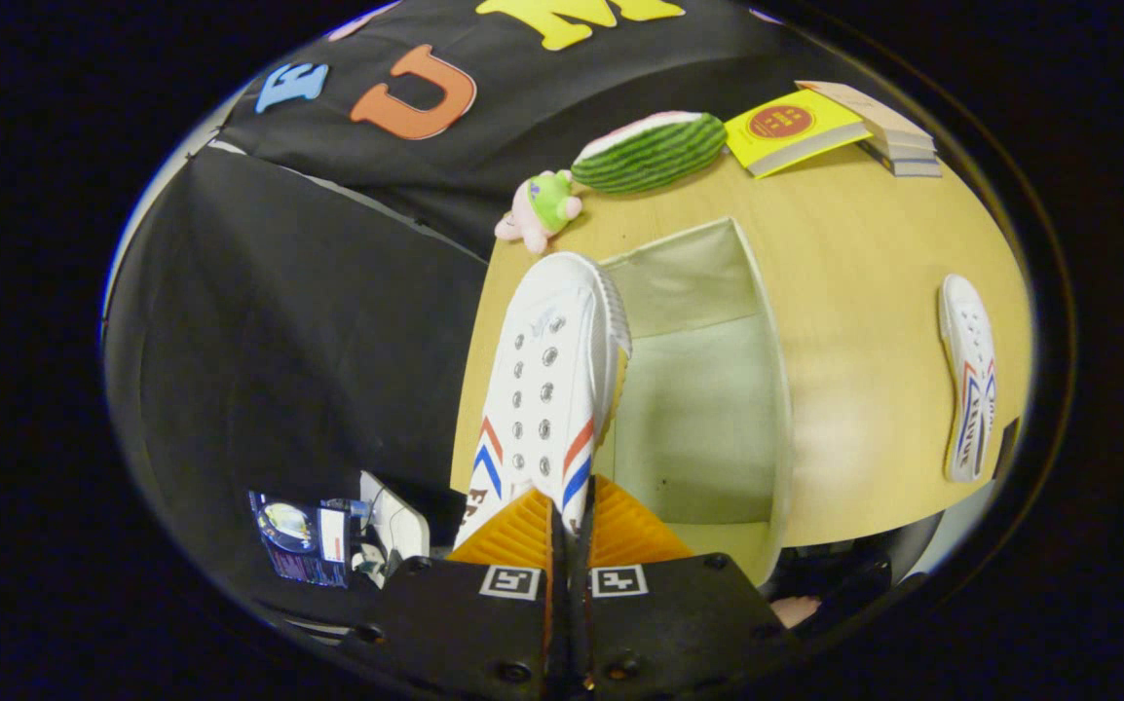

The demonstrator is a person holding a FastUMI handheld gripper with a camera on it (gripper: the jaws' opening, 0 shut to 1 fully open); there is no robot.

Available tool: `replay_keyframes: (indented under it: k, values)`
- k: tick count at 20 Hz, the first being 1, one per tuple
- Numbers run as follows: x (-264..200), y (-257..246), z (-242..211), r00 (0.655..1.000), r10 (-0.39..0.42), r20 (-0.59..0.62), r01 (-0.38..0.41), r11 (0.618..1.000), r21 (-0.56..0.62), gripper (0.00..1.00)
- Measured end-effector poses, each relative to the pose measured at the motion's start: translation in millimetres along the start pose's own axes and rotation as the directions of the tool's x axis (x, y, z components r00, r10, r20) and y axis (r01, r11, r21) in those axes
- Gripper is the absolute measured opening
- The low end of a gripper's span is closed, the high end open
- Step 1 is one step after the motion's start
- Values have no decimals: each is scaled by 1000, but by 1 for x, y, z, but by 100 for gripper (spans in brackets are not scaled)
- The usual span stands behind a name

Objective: Open the storage box then place both shoes into the box .Put the left shoe in first, then the right shoe, with the right side of both shoes facing outward in a uniform manner.

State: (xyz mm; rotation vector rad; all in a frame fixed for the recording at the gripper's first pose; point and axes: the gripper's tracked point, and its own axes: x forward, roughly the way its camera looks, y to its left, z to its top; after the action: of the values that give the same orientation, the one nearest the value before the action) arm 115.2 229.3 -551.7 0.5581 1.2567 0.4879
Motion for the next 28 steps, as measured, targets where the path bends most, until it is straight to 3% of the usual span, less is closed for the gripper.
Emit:
replay_keyframes:
  k: [6,12,14,17,21,22,24,25,28]
  values:
    - [34,-13,-5,996,-8,-89,17,995,95,6]
    - [47,-13,0,996,-6,-91,16,994,108,9]
    - [50,-12,-4,995,-3,-101,13,995,101,17]
    - [54,-16,-9,993,-29,-111,38,996,75,39]
    - [41,-1,0,998,-2,-68,4,1000,28,55]
    - [37,5,1,998,11,-56,-10,1000,9,55]
    - [24,12,-3,999,28,-40,-29,999,-41,66]
    - [18,12,-5,999,22,-27,-24,997,-70,74]
    - [-3,11,-4,999,-1,35,7,984,-177,79]
